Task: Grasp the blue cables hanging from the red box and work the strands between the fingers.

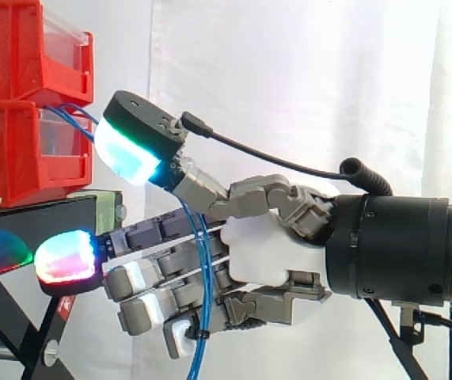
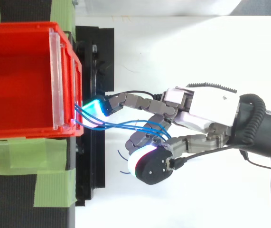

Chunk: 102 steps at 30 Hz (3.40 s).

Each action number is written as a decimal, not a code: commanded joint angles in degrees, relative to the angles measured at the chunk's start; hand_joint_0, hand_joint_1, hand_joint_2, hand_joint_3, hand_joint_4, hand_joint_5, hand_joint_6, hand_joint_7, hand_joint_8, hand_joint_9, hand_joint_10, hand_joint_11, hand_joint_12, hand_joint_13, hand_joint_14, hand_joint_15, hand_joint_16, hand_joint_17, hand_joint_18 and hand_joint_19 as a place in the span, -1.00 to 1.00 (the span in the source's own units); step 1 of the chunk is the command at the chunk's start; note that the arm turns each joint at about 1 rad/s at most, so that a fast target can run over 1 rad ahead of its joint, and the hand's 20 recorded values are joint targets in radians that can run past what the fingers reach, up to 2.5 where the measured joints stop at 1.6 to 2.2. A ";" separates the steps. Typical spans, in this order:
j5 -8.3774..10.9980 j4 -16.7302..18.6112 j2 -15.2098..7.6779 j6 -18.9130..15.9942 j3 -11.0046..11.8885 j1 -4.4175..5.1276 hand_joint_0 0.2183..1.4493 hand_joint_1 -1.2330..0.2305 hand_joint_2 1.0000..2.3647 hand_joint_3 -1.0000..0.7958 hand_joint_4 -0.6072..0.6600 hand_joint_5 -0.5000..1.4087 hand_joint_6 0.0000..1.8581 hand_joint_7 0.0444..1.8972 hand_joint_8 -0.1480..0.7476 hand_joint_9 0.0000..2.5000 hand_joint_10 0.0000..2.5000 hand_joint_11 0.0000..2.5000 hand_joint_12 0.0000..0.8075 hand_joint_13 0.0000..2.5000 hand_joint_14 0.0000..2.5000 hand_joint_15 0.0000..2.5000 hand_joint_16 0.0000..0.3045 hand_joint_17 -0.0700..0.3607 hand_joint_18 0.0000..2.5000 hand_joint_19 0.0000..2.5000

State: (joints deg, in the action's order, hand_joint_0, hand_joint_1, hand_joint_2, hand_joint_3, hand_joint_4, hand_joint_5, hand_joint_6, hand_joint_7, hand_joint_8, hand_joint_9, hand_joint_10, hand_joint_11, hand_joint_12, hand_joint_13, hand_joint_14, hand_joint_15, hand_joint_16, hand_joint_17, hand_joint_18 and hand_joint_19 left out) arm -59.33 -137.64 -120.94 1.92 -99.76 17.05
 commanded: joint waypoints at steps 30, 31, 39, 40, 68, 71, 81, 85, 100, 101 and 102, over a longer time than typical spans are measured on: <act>-0.26 0.00 0.00 0.01 0.00 -0.44 -0.05 -0.01 -1.00 -1.00 0.45 -0.58 -0.99 -0.27 0.38 -0.19 -0.99 0.09 0.19 0.05 -0.98 -0.25 -0.56 0.03 0.00 -0.76; -0.44 0.00 0.00 0.01 0.00 -0.44 -0.05 -0.01 -1.00 -1.00 0.45 -0.57 -0.99 -0.27 0.38 -0.19 -0.99 0.09 0.19 0.06 -0.98 -0.22 -0.56 0.03 0.01 -0.72; -1.05 0.00 0.00 0.01 0.00 -0.79 -0.04 -0.01 -1.00 -1.00 0.45 -0.57 -0.99 -0.27 0.37 -0.20 -0.99 0.10 0.14 0.06 -0.98 -0.11 -0.54 0.06 0.10 -0.48; -1.14 0.00 0.00 0.01 0.00 -0.79 -0.04 -0.01 -1.00 -1.00 0.45 -0.58 -0.99 -0.27 0.37 -0.20 -0.99 0.11 0.13 0.07 -0.98 -0.06 -0.54 0.06 0.12 -0.44; -1.67 0.17 0.00 0.19 0.00 -1.14 -0.07 -0.04 -1.00 -1.00 0.45 -0.55 -0.99 -0.25 0.26 -0.31 -0.07 0.36 0.15 -0.10 0.05 0.15 -0.53 0.07 0.09 -0.18; -1.67 0.17 0.00 0.19 0.00 -1.14 -0.07 -0.04 -1.00 -1.00 0.45 -0.55 -0.99 -0.25 0.26 -0.33 0.10 0.36 0.16 -0.12 0.22 0.13 -0.53 0.07 0.09 -0.16; -1.67 0.17 0.00 0.19 0.00 -1.23 -0.07 -0.05 -1.00 -1.00 0.49 -0.51 -0.99 -0.23 0.28 -0.42 0.95 0.50 0.17 -0.20 0.95 0.11 -0.56 0.02 0.26 0.15; -1.67 0.17 0.00 0.19 0.00 -1.23 -0.07 -0.05 -1.00 -1.00 0.51 -0.49 -0.99 -0.21 0.30 -0.42 1.00 0.58 0.20 -0.18 1.00 0.16 -0.56 0.03 0.43 0.43; -1.58 0.53 0.00 0.54 0.00 -1.23 -0.08 -0.05 -1.00 -1.00 0.58 -0.41 -0.99 -0.19 0.47 -0.24 1.00 1.00 0.63 0.17 1.00 0.37 0.55 0.15 0.66 -0.17; -1.58 0.53 0.00 0.54 0.00 -1.23 -0.08 -0.05 -1.00 -1.00 0.59 -0.41 -0.99 -0.19 0.47 -0.23 1.00 1.00 0.62 0.19 1.00 0.37 0.54 0.14 0.66 -0.17; -1.58 0.53 0.00 0.45 0.00 -1.32 -0.08 -0.05 -1.00 -1.00 0.59 -0.40 -0.99 -0.19 0.50 -0.19 1.00 1.00 0.64 0.21 1.00 0.39 0.53 0.13 0.69 -0.22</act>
State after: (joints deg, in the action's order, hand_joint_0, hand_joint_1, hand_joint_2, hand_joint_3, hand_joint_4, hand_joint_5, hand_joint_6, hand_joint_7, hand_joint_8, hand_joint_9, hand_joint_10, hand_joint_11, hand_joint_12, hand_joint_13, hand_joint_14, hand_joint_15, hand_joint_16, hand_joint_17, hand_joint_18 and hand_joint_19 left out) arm -60.93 -137.15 -120.94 2.43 -99.75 15.78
